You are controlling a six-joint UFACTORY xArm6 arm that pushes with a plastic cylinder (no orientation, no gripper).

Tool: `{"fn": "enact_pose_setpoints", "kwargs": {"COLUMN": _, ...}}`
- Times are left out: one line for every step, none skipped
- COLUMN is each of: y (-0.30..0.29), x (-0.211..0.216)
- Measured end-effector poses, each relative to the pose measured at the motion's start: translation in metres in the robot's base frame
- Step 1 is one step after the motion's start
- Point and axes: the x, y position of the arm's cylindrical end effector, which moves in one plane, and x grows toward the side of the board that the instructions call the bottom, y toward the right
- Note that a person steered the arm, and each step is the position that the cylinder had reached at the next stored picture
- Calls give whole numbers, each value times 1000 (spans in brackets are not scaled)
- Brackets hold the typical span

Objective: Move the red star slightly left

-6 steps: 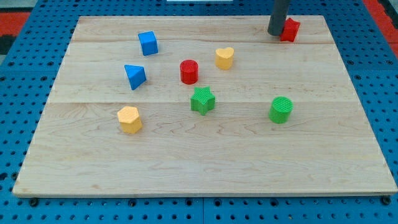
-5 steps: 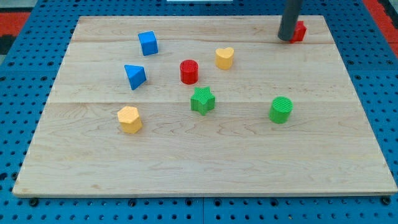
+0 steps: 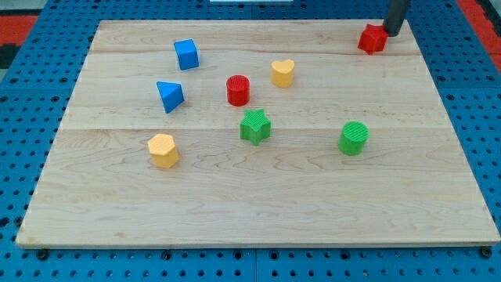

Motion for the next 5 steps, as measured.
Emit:
{"fn": "enact_pose_setpoints", "kwargs": {"y": 28, "x": 9}}
{"fn": "enact_pose_setpoints", "kwargs": {"y": -1, "x": 13}}
{"fn": "enact_pose_setpoints", "kwargs": {"y": -66, "x": 14}}
{"fn": "enact_pose_setpoints", "kwargs": {"y": -27, "x": 26}}
{"fn": "enact_pose_setpoints", "kwargs": {"y": 47, "x": 122}}
